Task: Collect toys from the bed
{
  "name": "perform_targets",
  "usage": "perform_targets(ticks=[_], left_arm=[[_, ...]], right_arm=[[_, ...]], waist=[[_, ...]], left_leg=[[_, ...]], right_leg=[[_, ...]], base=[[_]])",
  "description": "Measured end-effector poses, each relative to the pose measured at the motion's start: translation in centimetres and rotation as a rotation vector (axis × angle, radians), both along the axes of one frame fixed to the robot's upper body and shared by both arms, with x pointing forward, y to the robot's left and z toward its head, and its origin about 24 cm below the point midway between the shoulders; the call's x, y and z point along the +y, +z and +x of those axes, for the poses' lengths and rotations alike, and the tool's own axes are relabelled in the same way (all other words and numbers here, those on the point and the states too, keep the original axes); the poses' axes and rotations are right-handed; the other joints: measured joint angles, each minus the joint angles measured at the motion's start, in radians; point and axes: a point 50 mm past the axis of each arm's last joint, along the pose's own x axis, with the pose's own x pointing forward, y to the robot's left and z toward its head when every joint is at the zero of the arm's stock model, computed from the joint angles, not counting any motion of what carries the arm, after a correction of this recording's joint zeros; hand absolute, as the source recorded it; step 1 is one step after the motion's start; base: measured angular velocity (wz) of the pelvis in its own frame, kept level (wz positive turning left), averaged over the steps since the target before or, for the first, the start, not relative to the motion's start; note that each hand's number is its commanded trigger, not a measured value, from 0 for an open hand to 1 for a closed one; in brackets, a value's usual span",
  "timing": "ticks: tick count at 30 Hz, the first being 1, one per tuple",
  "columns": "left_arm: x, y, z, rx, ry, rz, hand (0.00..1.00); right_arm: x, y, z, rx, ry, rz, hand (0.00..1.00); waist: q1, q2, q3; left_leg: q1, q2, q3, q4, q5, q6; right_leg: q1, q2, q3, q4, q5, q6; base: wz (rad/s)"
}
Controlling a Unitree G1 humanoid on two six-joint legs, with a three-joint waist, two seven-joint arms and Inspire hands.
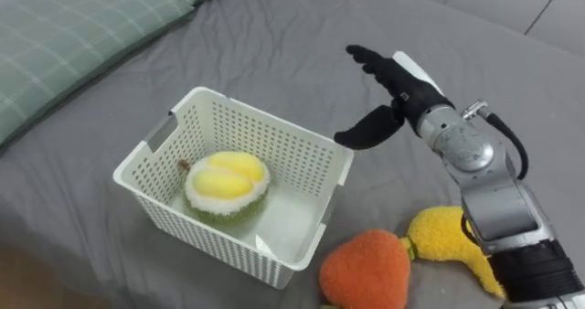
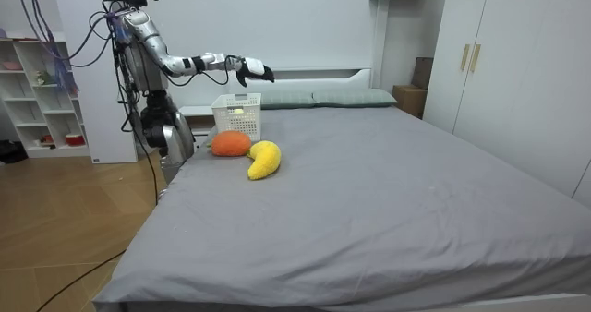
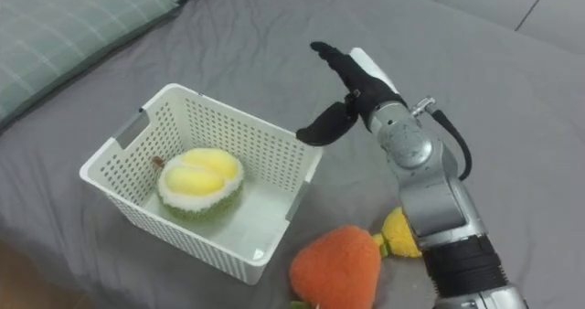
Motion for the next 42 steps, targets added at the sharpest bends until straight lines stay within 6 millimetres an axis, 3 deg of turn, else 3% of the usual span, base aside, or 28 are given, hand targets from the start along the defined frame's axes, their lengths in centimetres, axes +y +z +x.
perform_targets(ticks=[4,7,9,15,20,29,35,42], left_arm=[[0.3,0.0,-0.8,0.017,0.006,0.021,0.00],[0.2,-0.1,-1.0,0.022,0.010,0.023,0.00],[0.2,0.0,-0.8,0.007,0.009,0.022,0.00],[-0.1,0.0,-0.5,-0.016,0.013,0.007,0.00],[0.3,0.0,-1.0,-0.008,0.018,0.026,0.00],[0.4,0.0,-0.8,-0.020,0.006,0.048,0.00],[0.3,0.2,0.7,-0.080,0.009,0.039,0.00],[-0.1,0.3,2.0,-0.136,0.014,0.005,0.00]], right_arm=[[-1.2,-0.5,-0.5,-0.006,-0.061,0.010,0.00],[-2.0,-2.1,-1.1,0.033,-0.104,0.007,0.00],[-2.8,-3.8,-1.6,0.095,-0.145,0.009,0.00],[-3.5,-4.8,-2.2,0.125,-0.186,0.003,0.00],[-4.4,-7.4,-3.4,0.209,-0.239,-0.010,0.00],[-5.2,-9.2,-4.1,0.241,-0.298,-0.043,0.00],[-5.9,-9.7,-3.1,0.237,-0.333,-0.068,0.00],[-6.1,-10.1,-2.6,0.242,-0.315,-0.104,0.00]], waist=[[-0.038,0.012,-0.0016],[-0.061,0.022,-0.0073],[-0.077,0.022,-0.0076],[-0.123,0.017,-0.0083],[-0.122,-0.008,-0.0079],[-0.124,-0.011,-0.0089],[-0.122,-0.006,-0.0038],[-0.103,-0.017,0.0180]], left_leg=[[0.011,0.012,0.025,-0.001,-0.006,-0.004],[0.022,0.018,0.048,-0.003,-0.012,-0.006],[0.025,0.022,0.062,-0.004,-0.014,-0.007],[0.035,0.032,0.090,-0.010,-0.018,-0.012],[0.045,0.044,0.115,-0.014,-0.025,-0.020],[-0.028,0.058,0.149,-0.011,-0.025,-0.025],[-0.126,0.063,0.149,0.009,-0.020,-0.029],[-0.186,0.065,0.149,0.016,-0.019,-0.030]], right_leg=[[-0.003,0.008,0.013,0.001,0.007,-0.003],[-0.002,0.014,0.038,0.002,0.008,-0.005],[-0.004,0.018,0.048,0.004,0.010,-0.007],[-0.005,0.028,0.070,0.002,0.012,-0.010],[-0.007,0.040,0.087,0.000,0.016,-0.015],[-0.094,0.049,0.090,0.002,0.025,-0.029],[-0.182,0.052,0.087,0.004,0.032,-0.035],[-0.241,0.054,0.088,0.004,0.033,-0.036]], base=[[-0.25],[-0.23],[-0.16],[-0.12],[-0.16],[-0.13],[-0.01],[0.01]])
